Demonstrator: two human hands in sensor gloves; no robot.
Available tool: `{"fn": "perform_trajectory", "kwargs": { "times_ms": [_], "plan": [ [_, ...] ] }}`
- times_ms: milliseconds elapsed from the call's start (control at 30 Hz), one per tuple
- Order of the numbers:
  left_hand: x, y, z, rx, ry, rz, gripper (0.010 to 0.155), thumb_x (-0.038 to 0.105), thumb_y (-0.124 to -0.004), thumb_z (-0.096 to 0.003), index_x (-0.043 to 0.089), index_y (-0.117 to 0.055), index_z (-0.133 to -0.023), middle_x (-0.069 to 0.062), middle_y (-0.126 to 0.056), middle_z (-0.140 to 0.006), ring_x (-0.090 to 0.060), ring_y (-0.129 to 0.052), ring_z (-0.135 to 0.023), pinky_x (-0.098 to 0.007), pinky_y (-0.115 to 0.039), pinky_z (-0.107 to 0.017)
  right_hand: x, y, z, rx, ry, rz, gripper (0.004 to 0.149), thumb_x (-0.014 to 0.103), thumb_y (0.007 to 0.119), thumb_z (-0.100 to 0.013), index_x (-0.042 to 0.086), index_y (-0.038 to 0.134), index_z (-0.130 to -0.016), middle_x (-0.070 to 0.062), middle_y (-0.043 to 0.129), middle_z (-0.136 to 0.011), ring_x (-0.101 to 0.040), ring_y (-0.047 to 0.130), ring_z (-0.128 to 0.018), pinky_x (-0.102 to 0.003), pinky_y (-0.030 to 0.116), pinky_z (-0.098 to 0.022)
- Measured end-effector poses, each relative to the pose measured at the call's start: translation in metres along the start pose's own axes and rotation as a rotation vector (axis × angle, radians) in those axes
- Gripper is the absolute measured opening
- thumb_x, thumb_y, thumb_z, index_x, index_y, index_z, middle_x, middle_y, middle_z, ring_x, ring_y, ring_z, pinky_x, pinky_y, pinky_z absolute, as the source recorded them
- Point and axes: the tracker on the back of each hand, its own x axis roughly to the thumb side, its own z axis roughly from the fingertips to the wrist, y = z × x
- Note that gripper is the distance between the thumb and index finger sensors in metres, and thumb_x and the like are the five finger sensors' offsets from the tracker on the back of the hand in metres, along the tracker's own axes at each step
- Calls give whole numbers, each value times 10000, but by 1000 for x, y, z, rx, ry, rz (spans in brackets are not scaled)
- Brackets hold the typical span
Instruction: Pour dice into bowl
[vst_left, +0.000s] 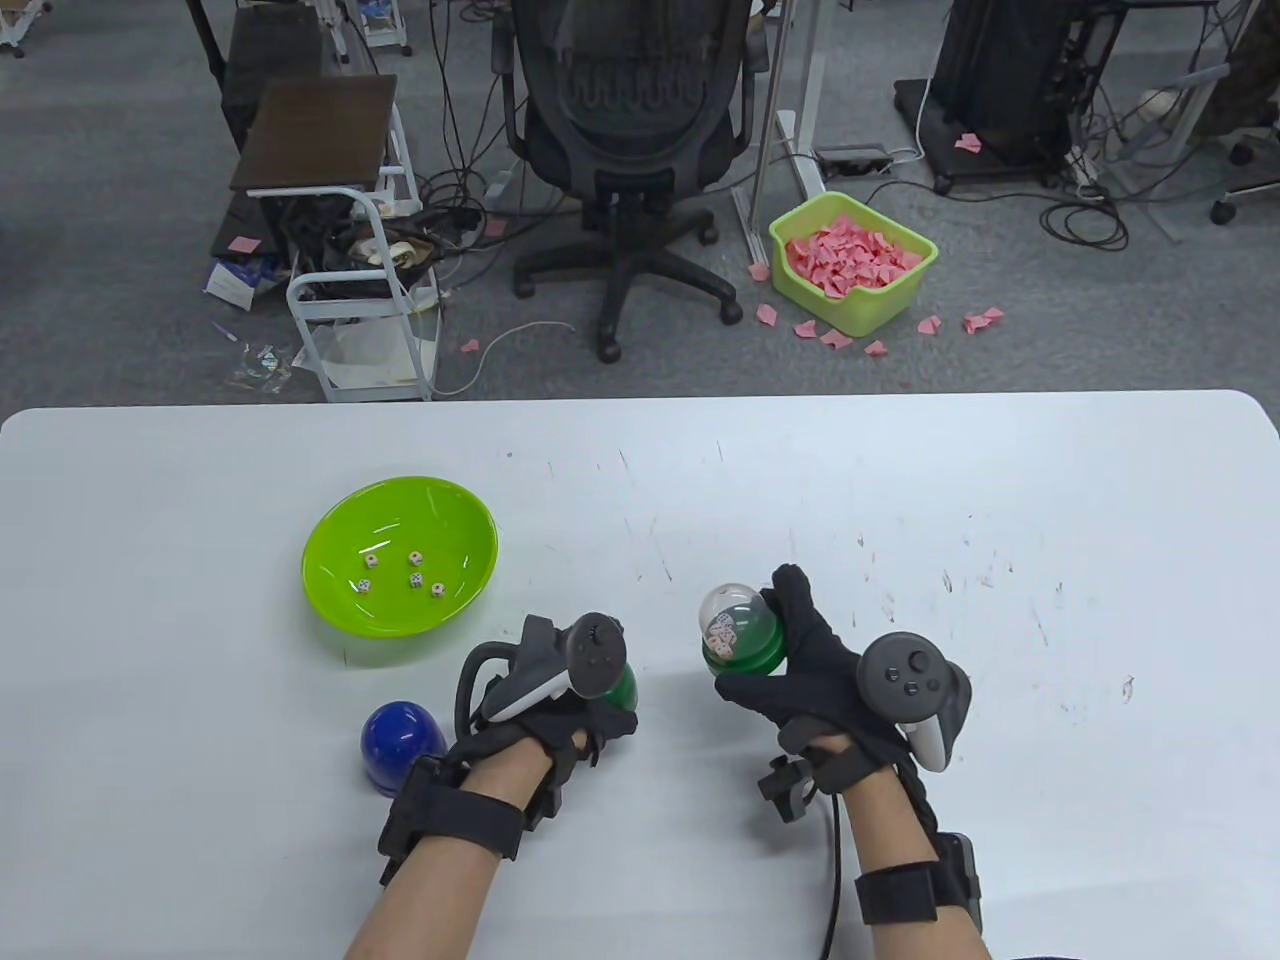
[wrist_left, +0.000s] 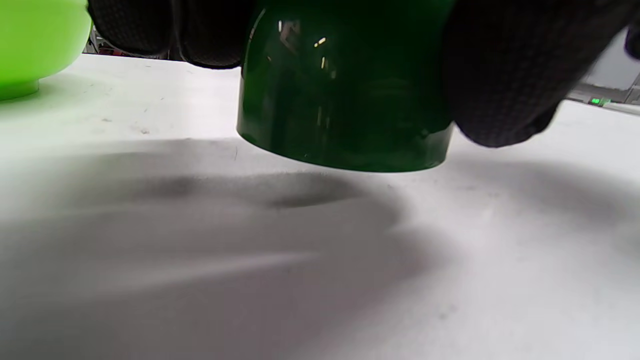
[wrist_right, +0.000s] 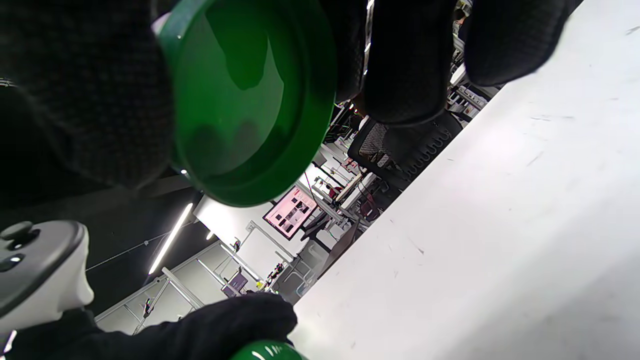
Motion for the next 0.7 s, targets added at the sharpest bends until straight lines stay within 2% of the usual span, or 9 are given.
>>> {"fn": "perform_trajectory", "kwargs": {
  "times_ms": [433, 600, 700],
  "plan": [
    [3, -18, -1, -35, 6, -48, 975, 591, -923, -368, 228, -395, -1103, -121, -616, -1107, -435, -623, -1022, -633, -601, -747, 1, 1, 0, -9, -18, -7, 1111, 488, 1008, -310, 59, 345, -1092, -186, 695, -1071, -488, 846, -737, -718, 664, -594],
    [4, -10, 1, -45, 11, -11, 1001, 611, -897, -382, 225, -330, -1111, -149, -498, -1148, -455, -531, -1052, -644, -557, -760, 2, 1, 0, -6, -20, -4, 1109, 485, 1009, -311, 58, 348, -1092, -188, 698, -1069, -488, 846, -736, -719, 665, -592],
    [5, 6, 4, -14, -5, 71, 999, 617, -883, -388, 229, -316, -1112, -149, -477, -1156, -455, -506, -1063, -646, -541, -767, 2, 2, 0, 3, -21, 2, 1108, 483, 1010, -310, 58, 350, -1092, -189, 695, -1071, -489, 846, -736, -720, 666, -591]
  ]
}}
